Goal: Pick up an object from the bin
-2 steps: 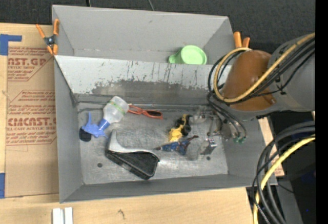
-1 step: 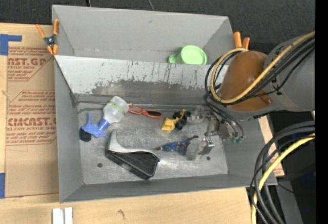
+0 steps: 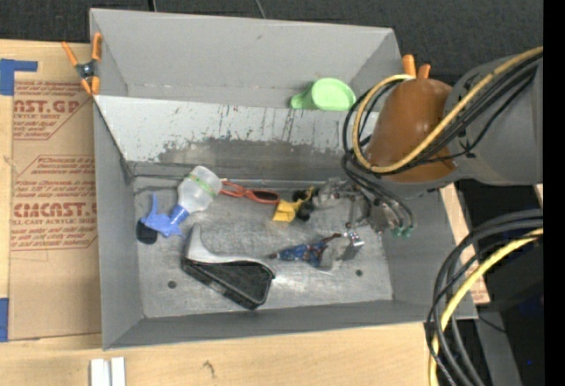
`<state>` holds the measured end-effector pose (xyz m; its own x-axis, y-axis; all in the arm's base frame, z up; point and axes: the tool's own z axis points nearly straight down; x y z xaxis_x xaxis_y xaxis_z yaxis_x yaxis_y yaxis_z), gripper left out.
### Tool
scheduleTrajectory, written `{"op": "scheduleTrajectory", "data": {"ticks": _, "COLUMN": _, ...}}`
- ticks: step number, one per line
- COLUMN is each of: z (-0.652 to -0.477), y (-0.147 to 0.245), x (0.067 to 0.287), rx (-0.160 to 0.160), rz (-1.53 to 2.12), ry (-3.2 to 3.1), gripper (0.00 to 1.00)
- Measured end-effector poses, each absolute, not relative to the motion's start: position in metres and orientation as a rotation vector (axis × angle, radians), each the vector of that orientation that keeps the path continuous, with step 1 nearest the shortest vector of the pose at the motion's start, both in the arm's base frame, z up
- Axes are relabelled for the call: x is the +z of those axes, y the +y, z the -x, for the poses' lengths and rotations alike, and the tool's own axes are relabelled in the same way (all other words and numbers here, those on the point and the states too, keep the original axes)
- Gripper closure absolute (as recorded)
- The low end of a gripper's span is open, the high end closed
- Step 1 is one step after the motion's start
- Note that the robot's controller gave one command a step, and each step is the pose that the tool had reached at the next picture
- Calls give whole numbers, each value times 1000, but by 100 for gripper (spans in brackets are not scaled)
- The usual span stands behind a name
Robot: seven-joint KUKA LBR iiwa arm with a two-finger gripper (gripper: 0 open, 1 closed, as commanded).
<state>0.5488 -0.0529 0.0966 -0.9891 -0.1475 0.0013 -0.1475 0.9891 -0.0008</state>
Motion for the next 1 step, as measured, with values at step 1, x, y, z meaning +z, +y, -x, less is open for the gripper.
{"op": "scheduleTrajectory", "data": {"ticks": 1, "z": -581, "y": -44, "x": 93, "rx": 2, "rz": -159, "ry": -3163, "gripper": 0}}
